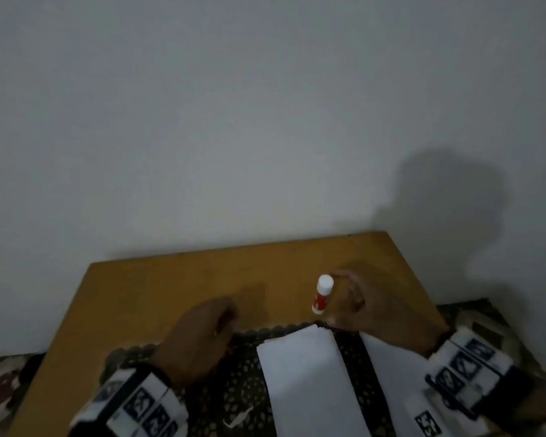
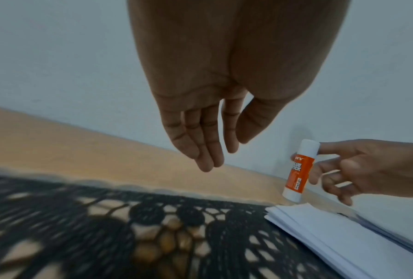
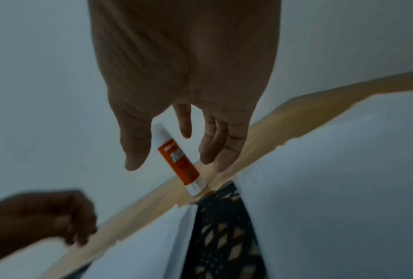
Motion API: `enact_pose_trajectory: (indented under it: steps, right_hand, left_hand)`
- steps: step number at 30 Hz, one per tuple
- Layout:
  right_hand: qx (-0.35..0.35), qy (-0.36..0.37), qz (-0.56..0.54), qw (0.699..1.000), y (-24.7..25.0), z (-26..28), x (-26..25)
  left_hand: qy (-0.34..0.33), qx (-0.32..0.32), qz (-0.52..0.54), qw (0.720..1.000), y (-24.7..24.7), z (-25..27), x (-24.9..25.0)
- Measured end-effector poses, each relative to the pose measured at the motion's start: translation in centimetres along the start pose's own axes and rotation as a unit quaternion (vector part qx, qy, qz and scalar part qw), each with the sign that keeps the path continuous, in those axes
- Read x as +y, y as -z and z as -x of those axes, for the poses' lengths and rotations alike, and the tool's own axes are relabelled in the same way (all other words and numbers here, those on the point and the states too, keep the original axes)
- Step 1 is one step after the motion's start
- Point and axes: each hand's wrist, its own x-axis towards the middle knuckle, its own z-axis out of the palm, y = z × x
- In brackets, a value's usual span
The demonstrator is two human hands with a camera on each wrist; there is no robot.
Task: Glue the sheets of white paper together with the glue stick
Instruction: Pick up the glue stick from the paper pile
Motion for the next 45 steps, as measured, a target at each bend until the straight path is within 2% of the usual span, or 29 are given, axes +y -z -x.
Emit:
enact_pose_trajectory:
  steps: [1, 3, 8, 11, 16, 19, 23, 27, 32, 34, 37, 40, 43, 45]
  right_hand:
    - [0.000, 0.041, 0.017, 0.999, -0.6, -0.7, 0.2]
    - [0.007, 0.070, 0.068, 0.995, -1.8, -1.8, 0.4]
    - [0.068, 0.057, 0.145, 0.985, -3.7, -2.5, 1.3]
    - [0.113, 0.027, 0.147, 0.982, -3.4, -1.2, 0.9]
    - [0.173, 0.043, 0.135, 0.975, -2.6, 6.5, -1.0]
    - [0.171, 0.011, 0.165, 0.971, -3.4, 12.0, -1.8]
    - [0.190, 0.006, 0.156, 0.969, -4.6, 17.8, -2.5]
    - [0.165, 0.025, 0.162, 0.972, -6.7, 21.8, -3.5]
    - [0.141, 0.088, 0.188, 0.968, -8.5, 23.3, -6.5]
    - [0.133, 0.108, 0.192, 0.966, -9.2, 22.8, -7.7]
    - [0.108, 0.110, 0.131, 0.979, -10.6, 21.6, -8.4]
    - [0.080, 0.120, 0.112, 0.983, -11.7, 20.4, -8.3]
    - [0.046, 0.164, 0.105, 0.980, -12.3, 19.5, -7.7]
    - [0.029, 0.178, 0.087, 0.980, -12.5, 18.7, -7.0]
  left_hand:
    - [-0.023, 0.005, -0.003, 1.000, -0.3, -0.8, -0.2]
    - [-0.055, 0.009, -0.015, 0.998, -0.4, -2.0, -0.2]
    - [-0.112, 0.044, -0.084, 0.989, -0.3, -2.8, 0.5]
    - [-0.142, 0.079, -0.096, 0.982, -0.5, -1.1, 1.6]
    - [-0.144, 0.084, -0.125, 0.978, -0.8, 5.4, 3.5]
    - [-0.112, 0.066, -0.137, 0.982, -1.5, 10.2, 4.2]
    - [-0.082, 0.059, -0.143, 0.984, -1.5, 15.8, 5.4]
    - [-0.097, 0.095, -0.122, 0.983, -1.1, 20.3, 7.1]
    - [-0.150, 0.103, -0.120, 0.976, -0.7, 22.6, 9.5]
    - [-0.162, 0.112, -0.114, 0.974, -0.6, 22.6, 10.4]
    - [-0.179, 0.118, -0.084, 0.973, -0.8, 22.1, 11.2]
    - [-0.225, 0.102, -0.075, 0.966, -1.1, 21.2, 11.6]
    - [-0.273, 0.087, -0.086, 0.954, -1.5, 19.9, 11.0]
    - [-0.268, 0.107, -0.076, 0.954, -1.8, 18.8, 9.8]
